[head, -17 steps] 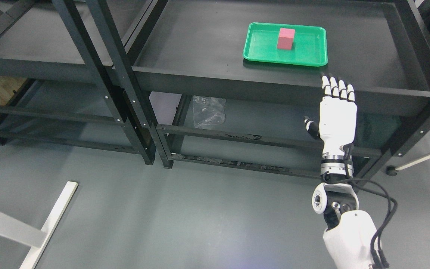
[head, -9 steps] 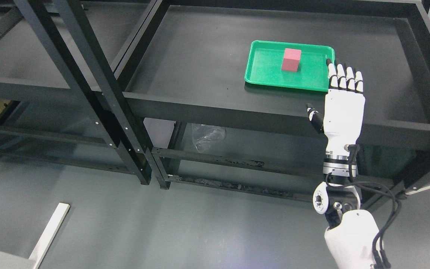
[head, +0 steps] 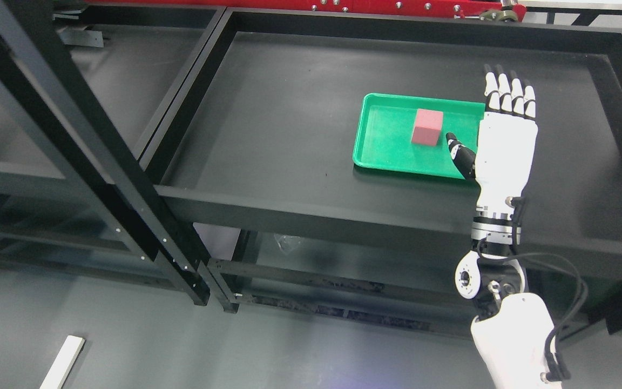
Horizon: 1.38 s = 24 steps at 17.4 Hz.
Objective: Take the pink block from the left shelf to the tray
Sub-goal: 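Lower the right hand over the pink cube in the green tray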
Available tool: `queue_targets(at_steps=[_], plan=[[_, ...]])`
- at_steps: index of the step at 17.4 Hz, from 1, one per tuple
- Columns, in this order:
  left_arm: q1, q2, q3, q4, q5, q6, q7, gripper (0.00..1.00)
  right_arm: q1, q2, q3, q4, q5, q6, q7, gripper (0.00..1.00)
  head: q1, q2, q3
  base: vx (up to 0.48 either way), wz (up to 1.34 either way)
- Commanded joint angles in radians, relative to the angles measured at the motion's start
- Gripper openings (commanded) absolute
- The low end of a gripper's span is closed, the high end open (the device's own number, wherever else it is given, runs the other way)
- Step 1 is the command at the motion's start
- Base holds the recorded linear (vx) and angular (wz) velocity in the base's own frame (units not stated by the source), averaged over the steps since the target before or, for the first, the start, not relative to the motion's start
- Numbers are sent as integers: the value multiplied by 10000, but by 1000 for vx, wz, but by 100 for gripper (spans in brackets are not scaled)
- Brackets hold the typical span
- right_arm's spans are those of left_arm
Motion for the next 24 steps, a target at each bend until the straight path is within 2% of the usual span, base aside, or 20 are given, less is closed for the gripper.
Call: queue_targets(at_steps=[1,5,11,24], plan=[[169,175,0,-174,0,-5,-1,100,-307,-175,-78,37,-38,-30,2586,99,0,0,0,244,-34],[169,175,0,-174,0,-5,-1,100,-568,-175,-78,513,-617,-443,4259,99,0,0,0,225,-46],[169,175,0,-174,0,-5,-1,100,-706,-175,-78,1156,-835,-751,5872,99,0,0,0,149,-31],[169,175,0,-174,0,-5,-1,100,-1441,-175,-63,2582,-927,-827,5951,98,0,1,0,85,-43]])
